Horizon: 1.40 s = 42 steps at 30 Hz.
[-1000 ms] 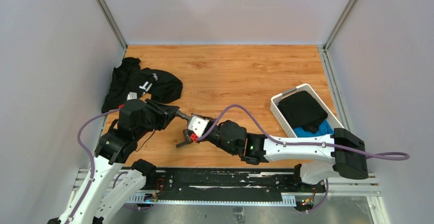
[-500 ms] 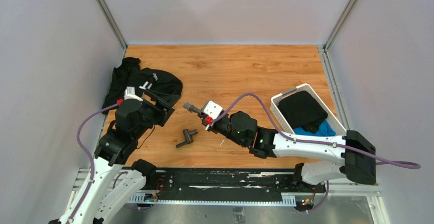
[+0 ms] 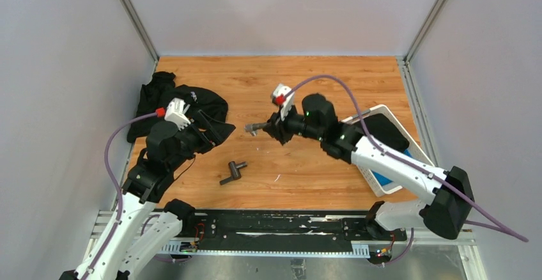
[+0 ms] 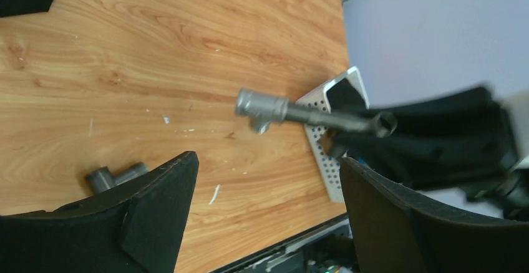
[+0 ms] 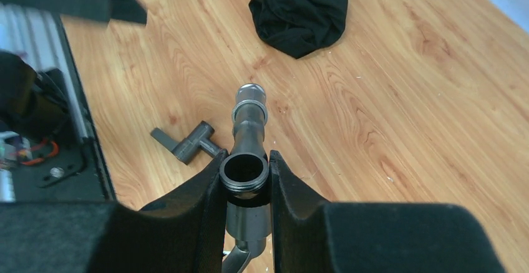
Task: Install the water faucets
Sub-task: Place the water faucet at the center of the board.
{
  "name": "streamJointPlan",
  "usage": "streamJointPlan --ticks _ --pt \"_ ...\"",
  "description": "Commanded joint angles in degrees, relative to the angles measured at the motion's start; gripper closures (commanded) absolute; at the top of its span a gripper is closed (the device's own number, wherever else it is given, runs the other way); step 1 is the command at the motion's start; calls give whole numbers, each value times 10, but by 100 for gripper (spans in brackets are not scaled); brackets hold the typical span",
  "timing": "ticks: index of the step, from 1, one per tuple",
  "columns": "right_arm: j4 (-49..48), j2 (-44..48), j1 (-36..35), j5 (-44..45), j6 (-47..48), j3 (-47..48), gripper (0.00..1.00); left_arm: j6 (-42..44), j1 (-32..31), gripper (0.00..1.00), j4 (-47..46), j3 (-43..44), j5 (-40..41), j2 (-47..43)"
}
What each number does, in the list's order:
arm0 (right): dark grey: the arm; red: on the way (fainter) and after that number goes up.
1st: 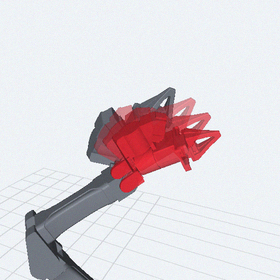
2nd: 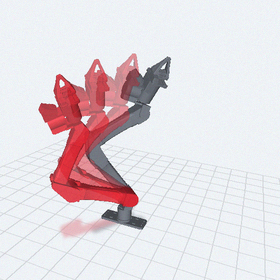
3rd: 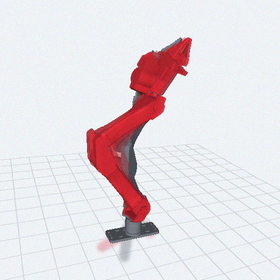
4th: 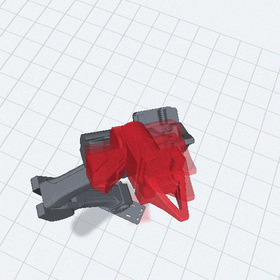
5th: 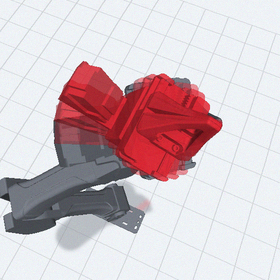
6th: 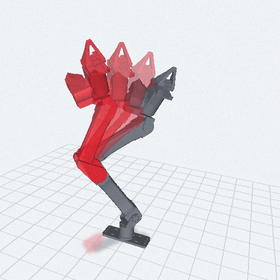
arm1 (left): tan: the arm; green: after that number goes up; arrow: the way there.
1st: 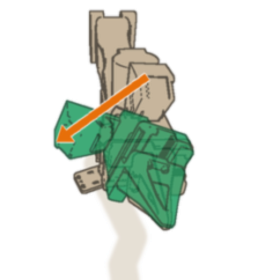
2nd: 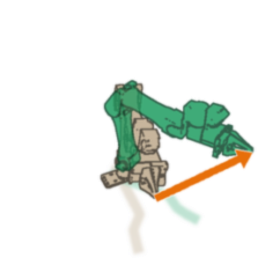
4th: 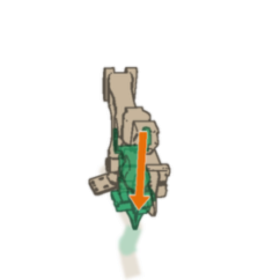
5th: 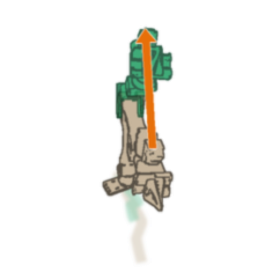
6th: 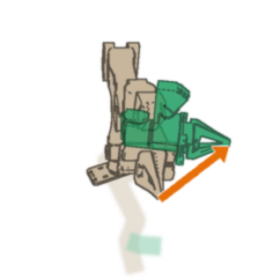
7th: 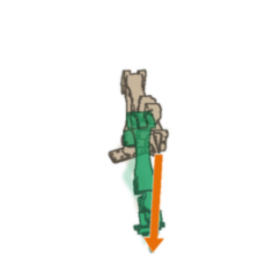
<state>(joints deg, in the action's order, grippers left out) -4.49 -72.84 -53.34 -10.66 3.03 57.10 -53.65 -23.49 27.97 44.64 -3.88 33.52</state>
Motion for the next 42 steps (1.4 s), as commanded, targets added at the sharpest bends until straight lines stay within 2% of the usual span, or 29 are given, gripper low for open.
streamJointPlan --ticks 1,5,7,10,17,19,21,25,28,31,36,40,42 --pt "152 -45 104 -201 -94 86 100 116 -1 11 -5 9 -63 23" --pt "127 -114 163 -291 -166 89 100 110 -1 8 -16 -10 -92 33" --pt "119 -161 181 -296 -198 104 100 104 -1 2 9 -12 -64 33" --pt "101 -238 201 -326 -240 140 100 125 -1 0 61 9 -30 38" --pt "177 -436 239 -422 -217 285 99 127 0 0 94 9 10 26" --pt "237 -463 244 -373 -192 327 76 126 -1 0 112 8 31 25" --pt "298 -477 243 -279 -162 373 50 125 -1 0 128 10 37 24" --pt "370 -485 243 -116 -161 449 24 126 -1 0 140 15 70 19" --pt "408 -467 241 -12 -156 493 22 123 -1 0 149 20 83 17" --pt "392 -396 227 79 -155 459 21 113 -1 0 155 18 88 14" --pt "318 -294 177 69 -161 329 17 109 -1 0 134 8 66 38" --pt "250 -233 115 116 -216 221 17 76 -1 0 151 16 133 42" --pt "229 -217 93 134 -289 188 17 68 -1 0 164 22 172 28"
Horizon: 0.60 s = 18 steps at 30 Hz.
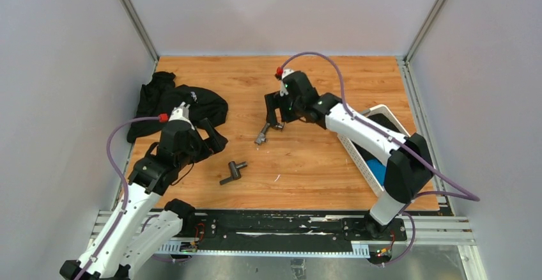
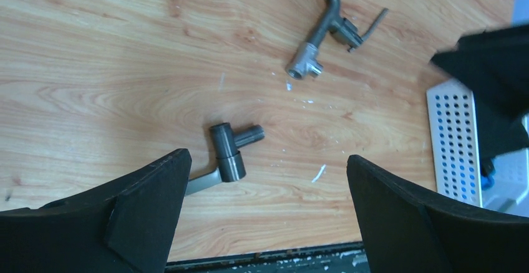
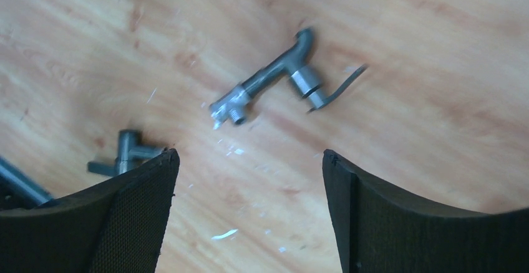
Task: Install the water faucets
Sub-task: Place the water faucet at the center of the board.
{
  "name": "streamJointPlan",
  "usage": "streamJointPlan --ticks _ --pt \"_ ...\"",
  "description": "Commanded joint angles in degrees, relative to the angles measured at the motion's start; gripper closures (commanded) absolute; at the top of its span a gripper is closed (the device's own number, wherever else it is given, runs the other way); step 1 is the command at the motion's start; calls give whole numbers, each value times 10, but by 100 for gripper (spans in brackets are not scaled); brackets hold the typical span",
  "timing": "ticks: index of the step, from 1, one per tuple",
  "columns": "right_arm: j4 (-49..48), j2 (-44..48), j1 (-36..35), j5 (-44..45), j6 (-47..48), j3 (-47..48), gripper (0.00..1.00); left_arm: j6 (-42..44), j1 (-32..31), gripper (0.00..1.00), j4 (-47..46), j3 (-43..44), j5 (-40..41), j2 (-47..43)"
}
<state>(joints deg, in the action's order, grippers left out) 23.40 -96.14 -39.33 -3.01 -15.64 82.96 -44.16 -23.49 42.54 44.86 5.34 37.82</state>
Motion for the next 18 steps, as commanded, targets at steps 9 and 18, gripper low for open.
streamJointPlan --ticks 9,18 --pt "-51 21 -183 123 -187 -133 20 56 0 0 116 139 72 46" --pt "-10 -69 -274 116 -223 -66 20 56 0 0 109 175 73 30"
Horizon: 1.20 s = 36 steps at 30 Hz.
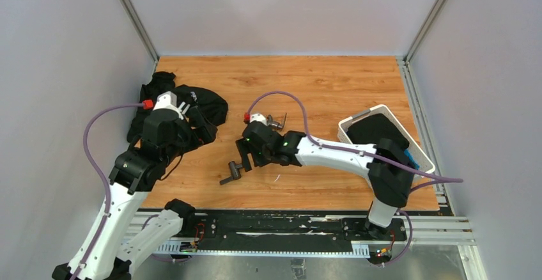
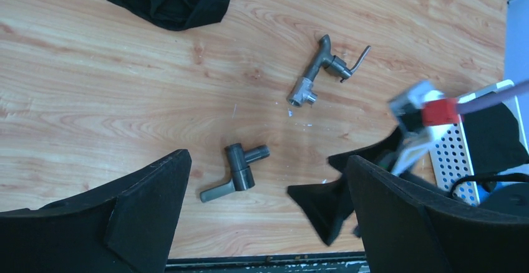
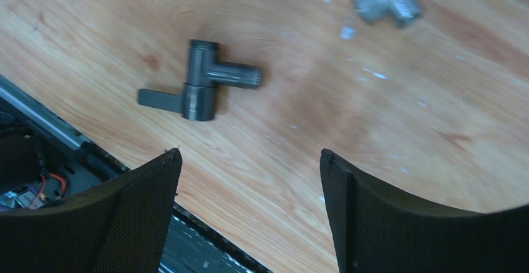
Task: Install the water faucets
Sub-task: Place the water faucet at the center of the board, then move the water faucet to the center of the board.
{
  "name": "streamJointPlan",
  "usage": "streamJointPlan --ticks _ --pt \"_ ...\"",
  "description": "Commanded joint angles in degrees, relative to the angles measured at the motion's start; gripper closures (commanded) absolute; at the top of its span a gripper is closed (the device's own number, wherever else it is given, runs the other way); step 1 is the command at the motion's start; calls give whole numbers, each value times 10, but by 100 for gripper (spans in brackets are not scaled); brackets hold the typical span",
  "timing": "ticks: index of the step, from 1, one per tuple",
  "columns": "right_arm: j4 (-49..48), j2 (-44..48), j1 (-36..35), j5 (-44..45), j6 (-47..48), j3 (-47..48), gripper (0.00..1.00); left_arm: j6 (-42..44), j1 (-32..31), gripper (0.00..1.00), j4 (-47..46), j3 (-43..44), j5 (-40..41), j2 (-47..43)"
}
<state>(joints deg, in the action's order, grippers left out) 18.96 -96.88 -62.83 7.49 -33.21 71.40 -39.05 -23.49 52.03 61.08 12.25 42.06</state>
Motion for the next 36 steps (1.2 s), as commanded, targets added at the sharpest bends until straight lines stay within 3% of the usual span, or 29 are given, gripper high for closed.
streamJointPlan --ticks 1,9,13,20,22,25,28,30,32,36 --pt "33 -83 -45 -3 -60 61 21 1 0 0 15 11 2 -14" --pt "52 -168 -77 41 -149 125 27 -1 0 0 31 1 27 -44" --pt "55 -206 -77 58 -147 161 40 17 0 0 31 3 0 -48" --pt "69 -254 -76 76 -147 204 45 11 0 0 38 -7 5 -68" --pt "73 -261 -73 75 -141 209 50 17 0 0 37 -8 -4 -65" --pt "99 -240 -69 76 -64 205 76 18 0 0 39 -11 -20 -59" --pt "77 -173 -61 72 43 130 85 10 0 0 37 -20 -25 -59" --pt "35 -106 -53 50 125 29 84 16 0 0 27 -26 -37 -57" --pt "15 -40 -48 25 215 -43 78 20 0 0 14 -34 -55 -54" --pt "68 42 -18 25 309 -107 66 13 0 0 -25 -53 -91 -46"
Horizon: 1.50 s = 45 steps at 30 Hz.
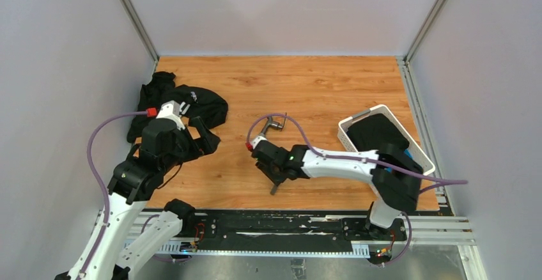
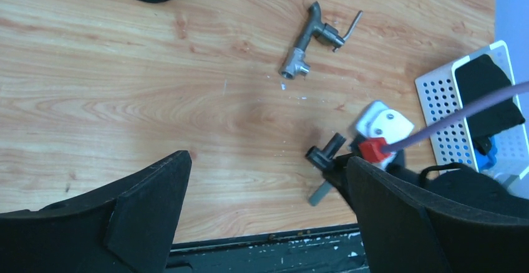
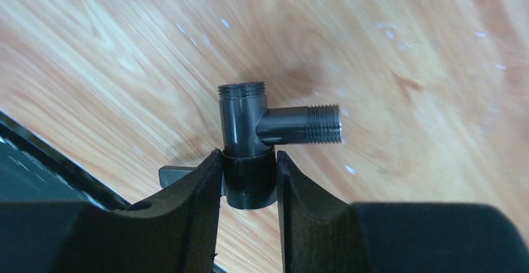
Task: Install the water faucets
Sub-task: Move the water faucet to the center of the board, then pick up the water faucet from the center of the board.
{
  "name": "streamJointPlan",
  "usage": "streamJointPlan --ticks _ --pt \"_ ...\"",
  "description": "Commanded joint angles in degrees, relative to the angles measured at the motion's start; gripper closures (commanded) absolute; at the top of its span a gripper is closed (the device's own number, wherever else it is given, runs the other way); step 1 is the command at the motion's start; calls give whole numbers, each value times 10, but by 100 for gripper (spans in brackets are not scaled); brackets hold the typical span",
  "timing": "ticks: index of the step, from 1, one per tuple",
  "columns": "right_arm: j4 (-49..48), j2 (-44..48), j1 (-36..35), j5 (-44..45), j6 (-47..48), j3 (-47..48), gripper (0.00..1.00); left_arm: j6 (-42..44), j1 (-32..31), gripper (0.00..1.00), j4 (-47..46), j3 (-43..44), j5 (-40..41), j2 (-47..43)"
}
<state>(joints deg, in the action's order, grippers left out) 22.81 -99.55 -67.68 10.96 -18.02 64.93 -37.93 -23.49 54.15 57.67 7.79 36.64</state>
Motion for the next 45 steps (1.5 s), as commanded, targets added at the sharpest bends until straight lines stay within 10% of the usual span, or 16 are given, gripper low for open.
streamJointPlan --ticks 1,8,15,30,35,39,45 --pt "40 82 44 -12 165 -51 61 -3 0 0 -61 -25 -60 10" --pt "93 126 176 -7 42 -28 28 -7 0 0 -74 -31 -80 39" --pt "81 19 216 -63 -255 101 33 -71 0 0 -56 -50 2 2" --pt "185 -265 205 -8 -404 371 39 -64 0 0 -69 -83 -27 -7" --pt "226 -324 196 23 -378 457 51 -55 0 0 -64 -82 -58 1" --pt "268 -365 196 24 -330 513 85 -57 0 0 -61 -85 -65 -18" --pt "98 -289 194 -109 -179 378 100 -65 0 0 -28 -74 -27 -26"
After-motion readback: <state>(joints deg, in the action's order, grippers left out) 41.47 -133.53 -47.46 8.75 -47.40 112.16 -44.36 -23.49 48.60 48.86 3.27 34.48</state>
